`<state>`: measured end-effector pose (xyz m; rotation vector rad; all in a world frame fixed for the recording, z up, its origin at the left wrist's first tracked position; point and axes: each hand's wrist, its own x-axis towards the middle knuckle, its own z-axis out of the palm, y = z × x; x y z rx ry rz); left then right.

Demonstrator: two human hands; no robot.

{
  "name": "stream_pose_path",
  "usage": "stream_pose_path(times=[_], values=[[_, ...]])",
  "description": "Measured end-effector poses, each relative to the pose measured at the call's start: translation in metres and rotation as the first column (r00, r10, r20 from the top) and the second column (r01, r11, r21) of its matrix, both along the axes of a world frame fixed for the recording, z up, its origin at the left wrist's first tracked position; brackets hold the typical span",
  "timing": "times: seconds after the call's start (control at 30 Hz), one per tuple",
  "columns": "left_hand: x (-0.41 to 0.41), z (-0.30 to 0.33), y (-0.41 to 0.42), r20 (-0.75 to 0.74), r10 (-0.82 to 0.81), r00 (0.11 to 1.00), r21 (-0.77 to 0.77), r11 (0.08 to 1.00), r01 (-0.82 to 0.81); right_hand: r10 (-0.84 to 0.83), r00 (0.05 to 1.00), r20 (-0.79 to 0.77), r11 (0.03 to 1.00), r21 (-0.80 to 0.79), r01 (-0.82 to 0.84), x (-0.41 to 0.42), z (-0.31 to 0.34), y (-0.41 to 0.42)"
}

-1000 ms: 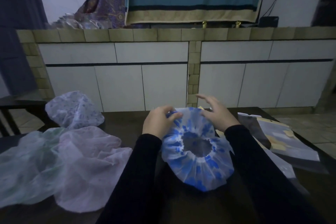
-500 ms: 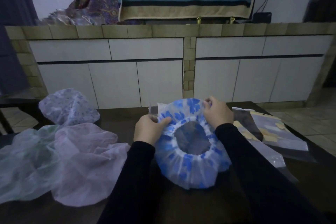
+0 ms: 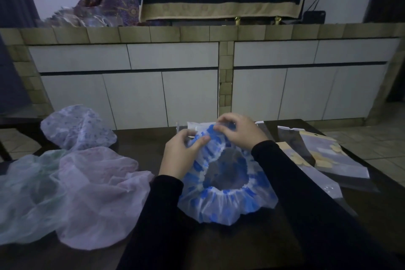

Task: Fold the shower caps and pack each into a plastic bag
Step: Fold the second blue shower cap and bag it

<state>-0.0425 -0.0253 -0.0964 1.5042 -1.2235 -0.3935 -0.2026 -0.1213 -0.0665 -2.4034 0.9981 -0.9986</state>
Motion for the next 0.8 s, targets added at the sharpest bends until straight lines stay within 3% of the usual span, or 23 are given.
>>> stream_pose_path(times=[0.1,0.17,0.27,0.4,0.5,0.57,0.67,0.73,0.8], values=[[0.003,-0.004,0.005,0.001,0.067,0.998,-0.034,0.997,-0.066,-0.088,0.978,0.188,0.996,0.031,0.084,0.000,-0.002,-0.003],[0.006,-0.006,0.009,0.028,0.211,0.977,-0.052,0.976,-0.209,-0.212,0.947,0.241,0.977,0.064,0.202,-0.007,-0.003,-0.007],[0.005,-0.005,0.014,0.080,0.373,0.924,0.052,0.925,-0.377,-0.356,0.925,0.135,0.934,0.083,0.347,-0.016,-0.006,-0.011],[0.004,-0.012,0.004,0.080,0.248,0.965,0.088,0.963,-0.254,-0.374,0.922,0.098,0.920,0.169,0.355,-0.020,-0.015,-0.020],[0.007,-0.017,0.000,0.128,0.325,0.937,0.068,0.940,-0.335,-0.408,0.908,0.095,0.901,0.203,0.384,-0.024,-0.015,-0.025],[0.005,-0.016,-0.002,0.212,0.382,0.900,0.100,0.907,-0.408,-0.423,0.906,0.027,0.900,0.125,0.417,-0.021,-0.015,-0.022],[-0.003,-0.014,-0.003,0.435,0.424,0.794,0.103,0.853,-0.512,-0.476,0.878,-0.039,0.871,-0.156,0.465,-0.011,-0.017,-0.008],[-0.014,-0.010,0.002,0.457,0.447,0.770,0.010,0.862,-0.506,-0.414,0.908,-0.064,0.901,-0.166,0.400,-0.008,-0.019,0.008],[-0.028,-0.012,0.006,0.492,0.368,0.789,-0.022,0.911,-0.411,-0.359,0.910,-0.206,0.933,-0.061,0.354,-0.005,-0.028,0.024]])
